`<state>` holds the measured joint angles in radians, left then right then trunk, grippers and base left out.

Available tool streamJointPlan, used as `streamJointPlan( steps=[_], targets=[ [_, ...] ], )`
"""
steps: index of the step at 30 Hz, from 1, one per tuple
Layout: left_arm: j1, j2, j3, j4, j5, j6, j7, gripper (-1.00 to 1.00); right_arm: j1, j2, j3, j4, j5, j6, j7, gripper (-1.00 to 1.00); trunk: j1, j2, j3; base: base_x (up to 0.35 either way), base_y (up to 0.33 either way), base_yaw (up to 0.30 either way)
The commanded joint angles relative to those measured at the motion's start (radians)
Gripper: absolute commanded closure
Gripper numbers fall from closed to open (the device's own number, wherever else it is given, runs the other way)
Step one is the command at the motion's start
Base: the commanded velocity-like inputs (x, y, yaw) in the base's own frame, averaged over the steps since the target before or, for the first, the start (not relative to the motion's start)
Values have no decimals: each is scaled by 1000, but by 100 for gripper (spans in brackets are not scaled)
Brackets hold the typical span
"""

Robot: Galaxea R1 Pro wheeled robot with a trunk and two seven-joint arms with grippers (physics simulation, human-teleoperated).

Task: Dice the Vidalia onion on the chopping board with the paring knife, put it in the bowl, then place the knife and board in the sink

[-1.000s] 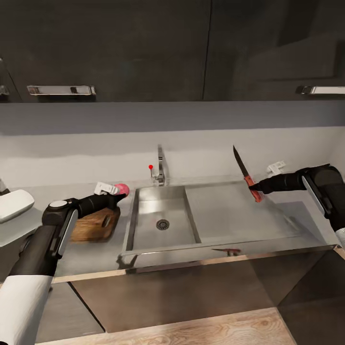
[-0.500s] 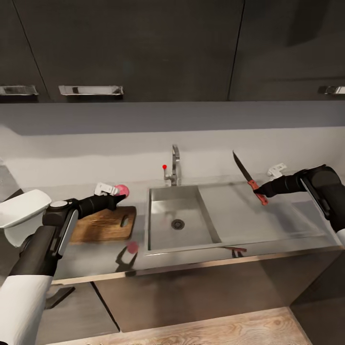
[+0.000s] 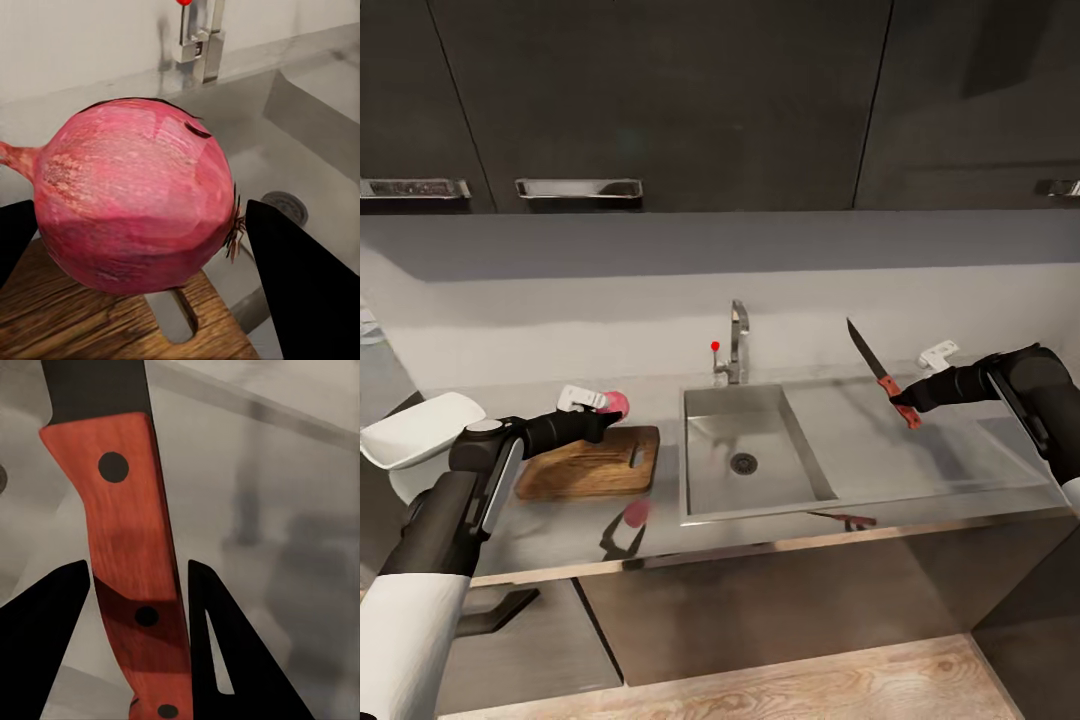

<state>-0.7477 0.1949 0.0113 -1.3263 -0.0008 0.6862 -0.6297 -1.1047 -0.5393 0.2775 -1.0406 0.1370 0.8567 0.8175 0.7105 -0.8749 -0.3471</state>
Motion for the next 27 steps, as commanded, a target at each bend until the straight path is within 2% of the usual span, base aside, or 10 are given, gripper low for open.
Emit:
streamJointPlan(
  steps=[1,6,14,22,27],
  targets=[
    [-1,0,1,-1,0,7,-4,100,-1,-1,2,-1,11,1,8,100,0,-1,-1,-10,19,0],
    [-1,0,2,-1,-1,7,-4,100,-1,-1,2,-1,12,1,7,100,0,-1,-1,-3,82,0],
    [-1,0,2,3,-1,7,-3,100,-1,-1,2,-1,11,1,7,100,0,-1,-1,18,254,0],
    [-1,0,2,46,-2,6,-1,100,-1,-1,2,-1,10,1,7,100,0,-1,-1,20,51,0],
    [-1,-3,-2,120,-2,1,20,100,-1,-1,4,-1,10,1,8,100,0,-1,-1,1,2,0]
  ],
)
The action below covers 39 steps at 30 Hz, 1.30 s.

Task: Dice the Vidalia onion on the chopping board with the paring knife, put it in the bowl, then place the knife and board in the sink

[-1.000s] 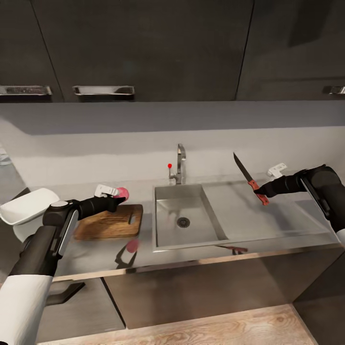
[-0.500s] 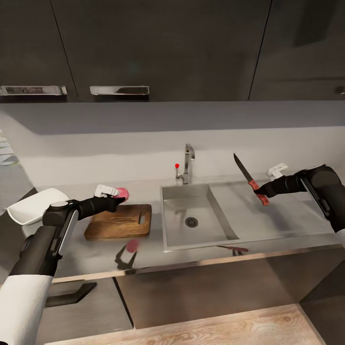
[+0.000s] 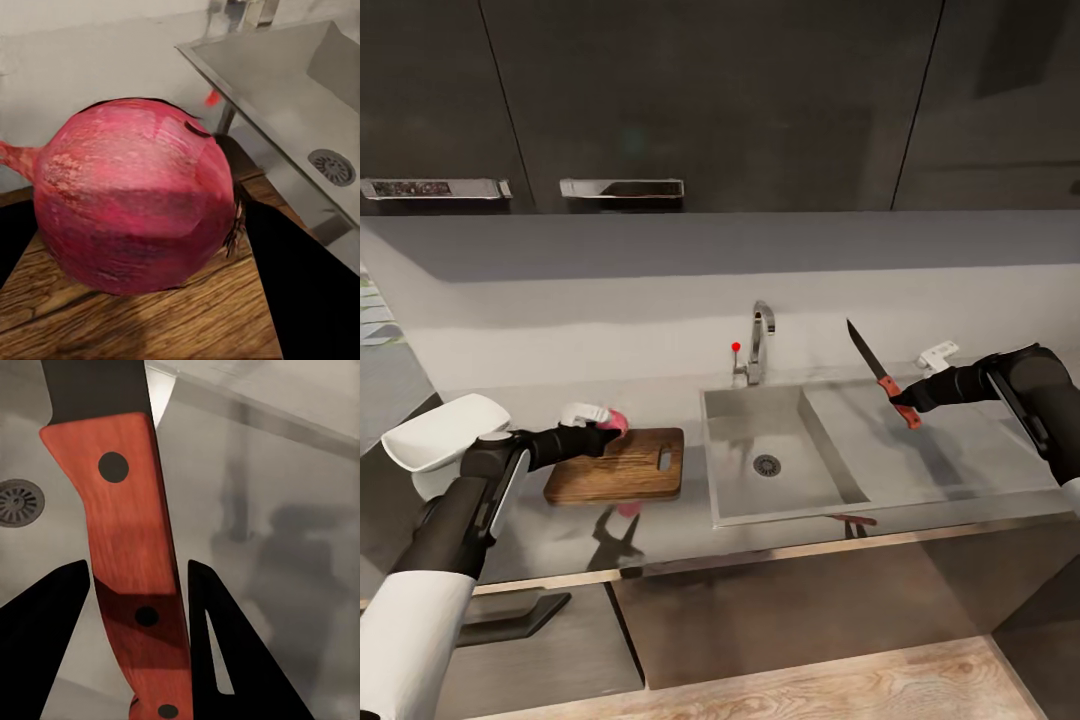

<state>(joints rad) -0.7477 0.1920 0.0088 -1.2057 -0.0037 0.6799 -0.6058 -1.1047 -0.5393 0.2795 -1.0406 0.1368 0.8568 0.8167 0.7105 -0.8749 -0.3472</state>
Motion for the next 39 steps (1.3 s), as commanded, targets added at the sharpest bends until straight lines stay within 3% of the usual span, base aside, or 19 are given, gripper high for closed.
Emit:
streamJointPlan(
  steps=[1,6,11,39],
  targets=[
    [-1,0,1,2,1,7,1,100,-1,-1,2,-1,10,1,8,100,0,-1,-1,0,0,0],
    [-1,-21,-1,15,1,7,68,100,-1,-1,4,-1,10,1,8,100,0,-1,-1,0,0,0],
    [-1,-24,3,18,1,9,120,100,-1,-1,4,-1,10,1,8,100,0,-1,-1,0,0,0],
    [-1,-28,1,69,1,9,127,100,-1,0,6,-1,9,1,9,100,0,-1,-8,0,0,0]
  ],
)
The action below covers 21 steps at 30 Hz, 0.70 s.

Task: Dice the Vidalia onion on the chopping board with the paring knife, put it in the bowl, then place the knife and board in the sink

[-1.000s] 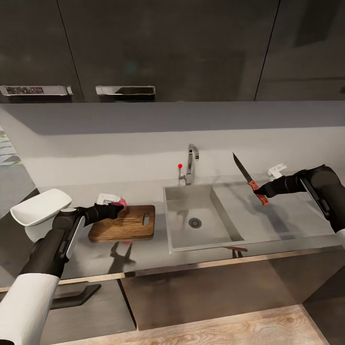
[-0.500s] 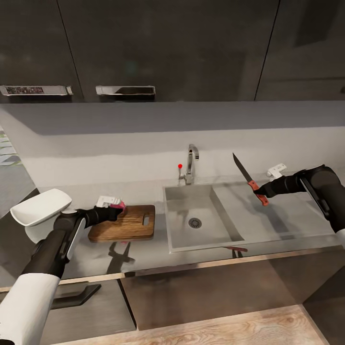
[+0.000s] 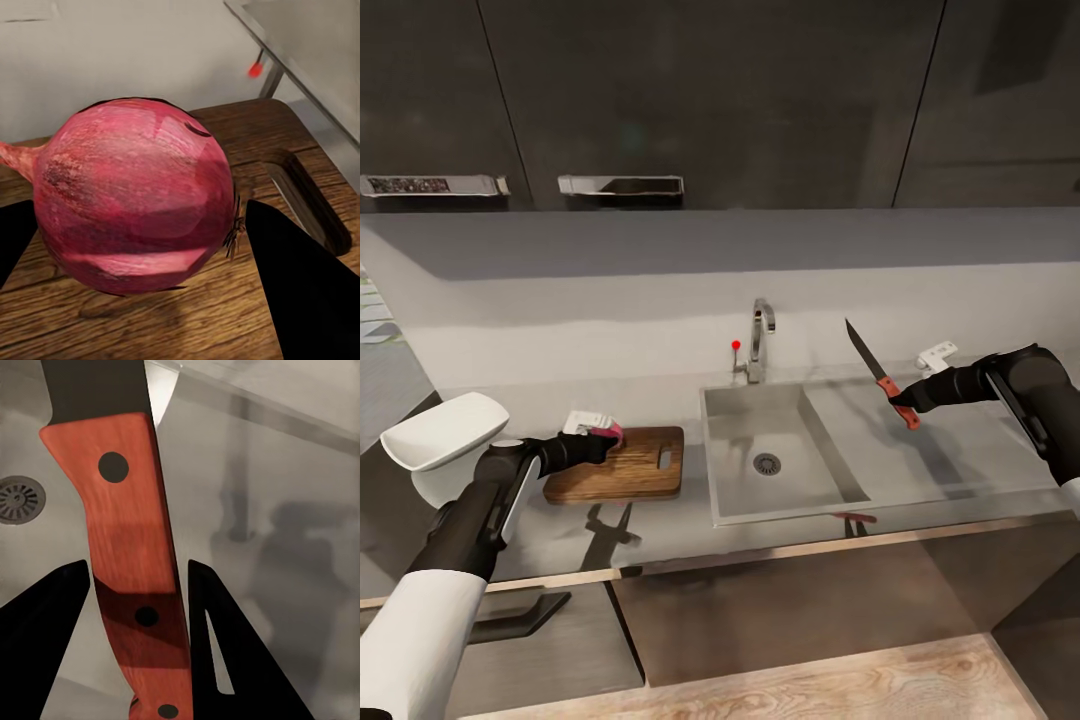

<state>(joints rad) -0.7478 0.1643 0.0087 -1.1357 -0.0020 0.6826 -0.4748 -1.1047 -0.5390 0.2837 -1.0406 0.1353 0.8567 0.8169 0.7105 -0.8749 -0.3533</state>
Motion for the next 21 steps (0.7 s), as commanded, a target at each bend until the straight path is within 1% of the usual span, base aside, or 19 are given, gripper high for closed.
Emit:
streamJointPlan(
  steps=[1,21],
  targets=[
    [-1,0,1,-1,-1,6,-4,100,-1,0,2,-1,10,1,8,100,0,-1,-2,0,0,0],
    [-1,0,2,0,-1,6,-4,100,-1,1,2,-1,10,1,8,100,0,-1,-17,0,0,0]
  ],
)
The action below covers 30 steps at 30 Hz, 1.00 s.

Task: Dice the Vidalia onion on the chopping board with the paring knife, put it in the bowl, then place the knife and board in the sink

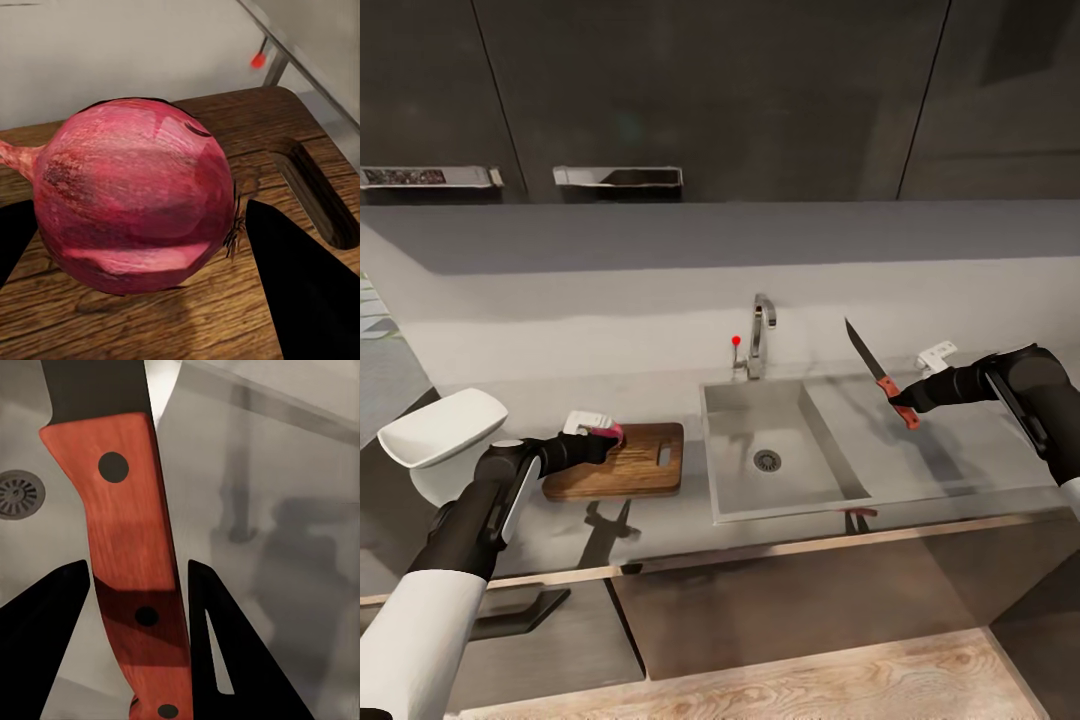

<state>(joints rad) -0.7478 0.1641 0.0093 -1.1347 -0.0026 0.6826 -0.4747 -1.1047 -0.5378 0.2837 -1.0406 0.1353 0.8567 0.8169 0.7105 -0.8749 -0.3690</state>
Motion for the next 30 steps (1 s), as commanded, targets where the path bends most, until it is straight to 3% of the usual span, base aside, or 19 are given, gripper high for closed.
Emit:
streamJointPlan(
  steps=[1,30],
  targets=[
    [-1,0,1,-1,0,6,-4,100,-1,-1,2,-1,10,1,8,100,0,-1,-2,0,0,0],
    [-1,0,0,-2,0,6,-4,100,-1,-1,2,-1,10,1,8,100,0,-1,-22,0,0,0]
  ],
)
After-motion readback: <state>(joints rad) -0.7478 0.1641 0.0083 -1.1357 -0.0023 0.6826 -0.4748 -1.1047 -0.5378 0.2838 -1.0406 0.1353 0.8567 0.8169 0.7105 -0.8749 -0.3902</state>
